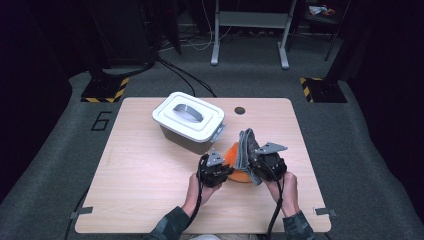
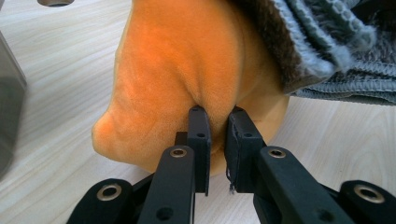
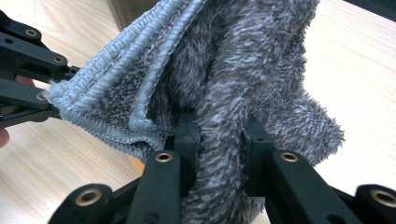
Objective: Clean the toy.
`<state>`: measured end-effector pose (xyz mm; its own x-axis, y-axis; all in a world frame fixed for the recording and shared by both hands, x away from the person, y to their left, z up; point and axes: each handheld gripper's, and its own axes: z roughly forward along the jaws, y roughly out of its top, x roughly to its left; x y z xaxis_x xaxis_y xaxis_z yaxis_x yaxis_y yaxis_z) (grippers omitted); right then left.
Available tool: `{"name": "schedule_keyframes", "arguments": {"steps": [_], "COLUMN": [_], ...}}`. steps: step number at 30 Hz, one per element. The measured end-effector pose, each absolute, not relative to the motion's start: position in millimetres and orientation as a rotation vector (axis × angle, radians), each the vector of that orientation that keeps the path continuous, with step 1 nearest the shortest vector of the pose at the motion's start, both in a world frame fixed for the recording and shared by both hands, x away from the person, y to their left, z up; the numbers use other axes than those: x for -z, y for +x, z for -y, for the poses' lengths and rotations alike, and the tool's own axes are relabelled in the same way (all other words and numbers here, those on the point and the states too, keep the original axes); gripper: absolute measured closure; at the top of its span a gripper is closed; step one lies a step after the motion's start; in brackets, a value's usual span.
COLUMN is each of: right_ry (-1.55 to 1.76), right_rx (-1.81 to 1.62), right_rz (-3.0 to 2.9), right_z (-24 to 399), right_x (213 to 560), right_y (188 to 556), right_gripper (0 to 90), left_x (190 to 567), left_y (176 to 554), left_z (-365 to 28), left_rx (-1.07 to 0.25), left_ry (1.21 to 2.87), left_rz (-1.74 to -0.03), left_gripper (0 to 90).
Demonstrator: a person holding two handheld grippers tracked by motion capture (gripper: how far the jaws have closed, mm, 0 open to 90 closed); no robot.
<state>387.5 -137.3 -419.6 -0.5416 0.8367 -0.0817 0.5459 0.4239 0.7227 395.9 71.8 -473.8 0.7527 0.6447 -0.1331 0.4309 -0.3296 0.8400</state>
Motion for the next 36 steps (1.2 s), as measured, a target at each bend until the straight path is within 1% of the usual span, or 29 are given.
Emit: {"name": "schedule_keyframes", "arguments": {"steps": [15, 36], "right_ry": [1.233, 1.371], "right_rx": [-0.883, -0.804], "right_rz": [-2.241, -2.237], "right_z": [149.5, 172.4], "right_x": [427.4, 453.9], "right_y": [390.9, 400.6], "right_gripper": [72.5, 72.5], "left_x": [477.6, 480.2], "left_y": [398.6, 400.6], "left_z": [-76.0, -78.7], "left_rx": [-0.273, -0.274], "left_ry": [1.959, 1.959], "left_rz": [-0.831, -0.839], "left_gripper": [80.6, 80.3]}}
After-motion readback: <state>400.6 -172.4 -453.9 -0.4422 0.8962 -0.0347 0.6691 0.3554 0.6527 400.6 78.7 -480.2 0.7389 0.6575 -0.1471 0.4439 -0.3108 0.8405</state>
